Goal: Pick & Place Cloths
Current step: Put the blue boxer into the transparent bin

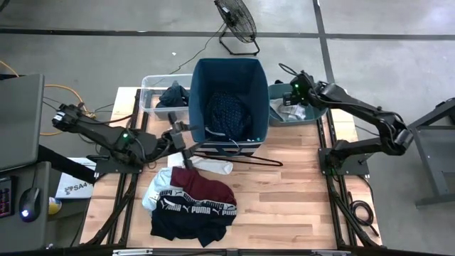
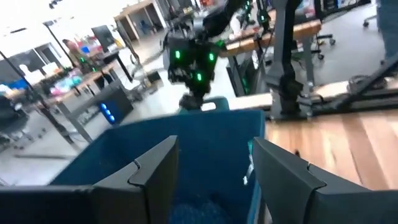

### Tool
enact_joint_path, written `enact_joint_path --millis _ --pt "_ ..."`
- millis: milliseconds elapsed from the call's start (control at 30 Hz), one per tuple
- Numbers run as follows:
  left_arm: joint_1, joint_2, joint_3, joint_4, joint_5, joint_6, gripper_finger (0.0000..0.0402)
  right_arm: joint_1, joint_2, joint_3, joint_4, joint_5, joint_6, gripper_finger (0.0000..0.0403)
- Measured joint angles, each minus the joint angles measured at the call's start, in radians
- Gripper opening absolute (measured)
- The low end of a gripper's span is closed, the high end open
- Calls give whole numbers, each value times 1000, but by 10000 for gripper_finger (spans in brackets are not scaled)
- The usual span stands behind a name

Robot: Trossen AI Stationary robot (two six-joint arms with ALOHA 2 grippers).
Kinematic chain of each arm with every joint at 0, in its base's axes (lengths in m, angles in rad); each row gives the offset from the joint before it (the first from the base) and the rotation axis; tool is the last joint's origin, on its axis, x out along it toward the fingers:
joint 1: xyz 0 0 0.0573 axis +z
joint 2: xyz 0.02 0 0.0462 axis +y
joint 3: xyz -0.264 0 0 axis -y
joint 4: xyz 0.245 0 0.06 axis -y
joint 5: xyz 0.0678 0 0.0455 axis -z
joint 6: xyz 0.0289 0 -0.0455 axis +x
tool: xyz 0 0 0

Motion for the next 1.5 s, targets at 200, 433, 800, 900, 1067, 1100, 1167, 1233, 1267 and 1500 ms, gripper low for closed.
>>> enact_joint_path --millis 200,433,800,900,1067,1100,1167,1233,1267,1500 --pt "-91 -61 0 -180 -15 -190 200 2 -49 0 -3 -110 9 244" --pt "-194 -68 0 -420 2 -411 200 34 -161 0 -9 -262 11 237" --pt "-303 -63 0 -724 315 -844 200 256 -331 1 -8 -275 76 237" --pt "-317 -41 -1 -750 415 -866 200 323 -349 1 -8 -266 84 237" --pt "-341 14 -1 -775 526 -867 200 425 -349 1 -7 -243 89 237" --pt "-341 29 -1 -778 546 -867 200 443 -349 1 -7 -238 96 237" --pt "-340 58 -1 -795 589 -873 200 482 -348 1 -7 -221 116 237" --pt "-340 83 -1 -816 640 -891 200 519 -348 1 -7 -200 130 237" --pt "-340 96 -1 -832 665 -900 200 536 -348 1 -7 -192 134 237" --pt "-340 158 -1 -920 809 -919 200 619 -348 1 -7 -171 141 237"
